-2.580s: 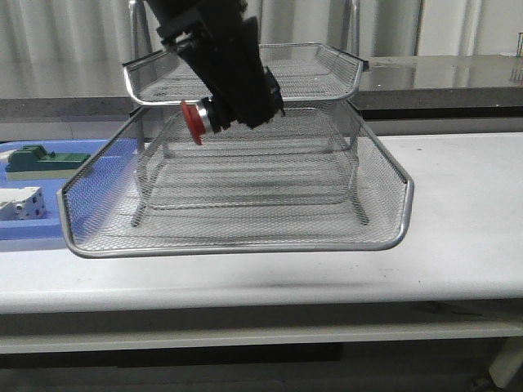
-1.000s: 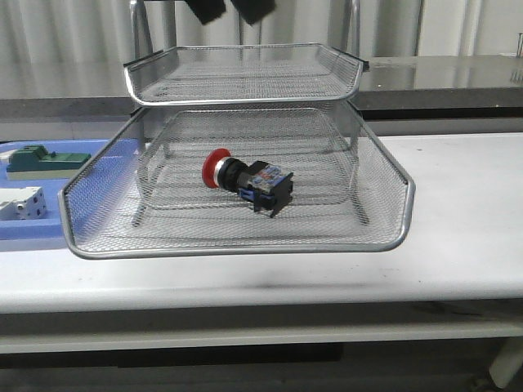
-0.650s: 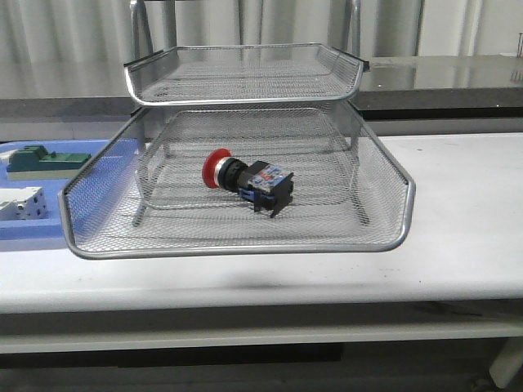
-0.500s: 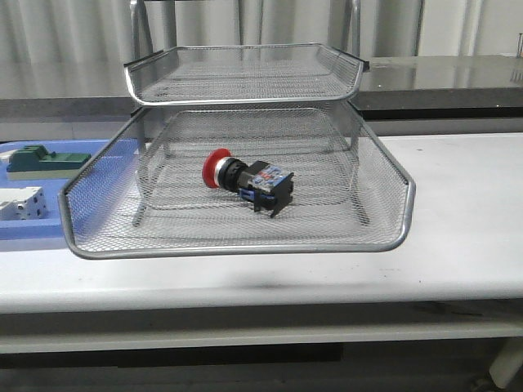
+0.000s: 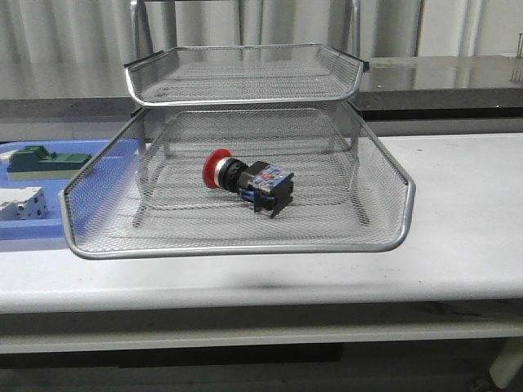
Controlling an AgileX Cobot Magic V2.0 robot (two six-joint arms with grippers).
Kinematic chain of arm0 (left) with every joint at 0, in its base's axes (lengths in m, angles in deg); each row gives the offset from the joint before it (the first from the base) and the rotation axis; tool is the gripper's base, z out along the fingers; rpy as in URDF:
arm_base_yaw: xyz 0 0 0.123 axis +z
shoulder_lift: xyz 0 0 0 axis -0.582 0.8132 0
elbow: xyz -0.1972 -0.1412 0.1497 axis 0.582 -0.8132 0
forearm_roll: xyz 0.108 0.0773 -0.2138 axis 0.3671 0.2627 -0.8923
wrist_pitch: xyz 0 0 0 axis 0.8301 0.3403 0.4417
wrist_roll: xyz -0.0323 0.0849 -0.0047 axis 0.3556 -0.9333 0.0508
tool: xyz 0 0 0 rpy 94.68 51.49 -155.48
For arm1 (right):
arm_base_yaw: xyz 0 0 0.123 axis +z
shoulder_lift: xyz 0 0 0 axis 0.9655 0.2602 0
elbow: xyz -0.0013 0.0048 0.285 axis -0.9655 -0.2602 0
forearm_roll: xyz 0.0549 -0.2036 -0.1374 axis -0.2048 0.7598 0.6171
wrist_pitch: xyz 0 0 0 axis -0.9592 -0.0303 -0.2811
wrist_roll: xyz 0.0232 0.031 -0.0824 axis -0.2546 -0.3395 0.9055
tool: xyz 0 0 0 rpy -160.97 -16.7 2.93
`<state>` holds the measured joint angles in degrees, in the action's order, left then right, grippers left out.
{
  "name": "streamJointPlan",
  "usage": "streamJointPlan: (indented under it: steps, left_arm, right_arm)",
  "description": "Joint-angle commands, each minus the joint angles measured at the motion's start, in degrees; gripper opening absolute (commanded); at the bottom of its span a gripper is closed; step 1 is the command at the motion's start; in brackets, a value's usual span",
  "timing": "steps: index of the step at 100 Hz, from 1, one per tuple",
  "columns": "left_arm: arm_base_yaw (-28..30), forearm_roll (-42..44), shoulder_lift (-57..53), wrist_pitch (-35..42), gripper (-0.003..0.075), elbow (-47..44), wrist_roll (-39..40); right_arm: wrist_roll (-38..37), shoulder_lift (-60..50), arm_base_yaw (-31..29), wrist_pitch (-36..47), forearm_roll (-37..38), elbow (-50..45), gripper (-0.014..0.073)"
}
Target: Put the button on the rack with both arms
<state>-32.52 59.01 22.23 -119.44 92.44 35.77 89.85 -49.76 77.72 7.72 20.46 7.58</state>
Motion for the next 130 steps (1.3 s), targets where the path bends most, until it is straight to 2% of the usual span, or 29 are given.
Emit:
streamJointPlan:
  steps: [1,23,31,44,96,110,130]
  left_arm:
    - [0.1,-1.9,-5.2,11.3,0.0512,-4.9,0.6]
    - [0.1,-3.6,-15.7,25.6,0.0512,-19.3,0.6]
    - [0.1,-7.0,-19.0,29.3,0.0512,-23.6,0.6]
    - [0.1,-7.9,-22.4,33.8,0.0512,-27.9,0.6]
    - [0.1,-7.9,-23.5,35.6,0.0507,-29.1,0.6]
    - [0.1,-7.9,-23.5,35.6,0.0424,-29.1,0.6]
    - [0.1,-7.9,-23.5,35.6,0.021,-29.1,0.6]
  right_arm:
    - [0.0,0.3,-0.3,3.1,0.5,1.8,-0.0071]
    - [0.0,0.3,-0.3,3.1,0.5,1.8,-0.0071]
    - [0.0,0.3,-0.3,3.1,0.5,1.8,-0.0071]
    - [0.0,0.3,-0.3,3.1,0.5,1.8,-0.0071]
    - [0.0,0.3,-0.3,3.1,0.5,1.8,-0.0071]
    - [0.0,0.3,-0.3,3.1,0.5,1.8,-0.0071]
    - [0.0,0.3,-0.3,3.1,0.5,1.8,-0.0071]
